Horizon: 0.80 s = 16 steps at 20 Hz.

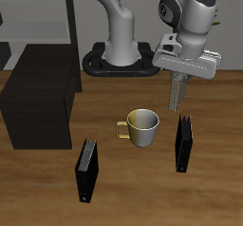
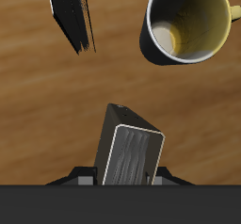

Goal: Place the yellow book flat on top of the shelf

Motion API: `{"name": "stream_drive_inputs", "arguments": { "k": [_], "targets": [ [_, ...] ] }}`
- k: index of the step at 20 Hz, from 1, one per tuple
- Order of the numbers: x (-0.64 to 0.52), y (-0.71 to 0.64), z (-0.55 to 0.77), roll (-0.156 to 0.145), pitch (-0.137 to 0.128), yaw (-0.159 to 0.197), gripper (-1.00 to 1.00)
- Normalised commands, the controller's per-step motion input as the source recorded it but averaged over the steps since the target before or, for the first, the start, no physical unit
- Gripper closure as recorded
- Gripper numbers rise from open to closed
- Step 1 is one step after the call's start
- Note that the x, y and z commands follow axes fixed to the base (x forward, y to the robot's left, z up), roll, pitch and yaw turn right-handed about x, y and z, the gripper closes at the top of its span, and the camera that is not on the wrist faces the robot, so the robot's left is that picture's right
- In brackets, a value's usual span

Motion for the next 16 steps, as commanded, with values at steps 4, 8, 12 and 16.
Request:
{"name": "stream_drive_inputs", "arguments": {
  "k": [4, 8, 12, 16],
  "targets": [
    [-0.16, -0.2, 0.58, -0.041, -0.066, 0.083, 1.0],
    [-0.14, -0.32, 0.58, -0.078, -0.055, 0.061, 1.0],
    [-0.13, -0.28, 0.49, -0.067, -0.077, 0.118, 1.0],
    [-0.1, -0.33, 0.29, -0.075, -0.053, 0.056, 1.0]
  ]
}}
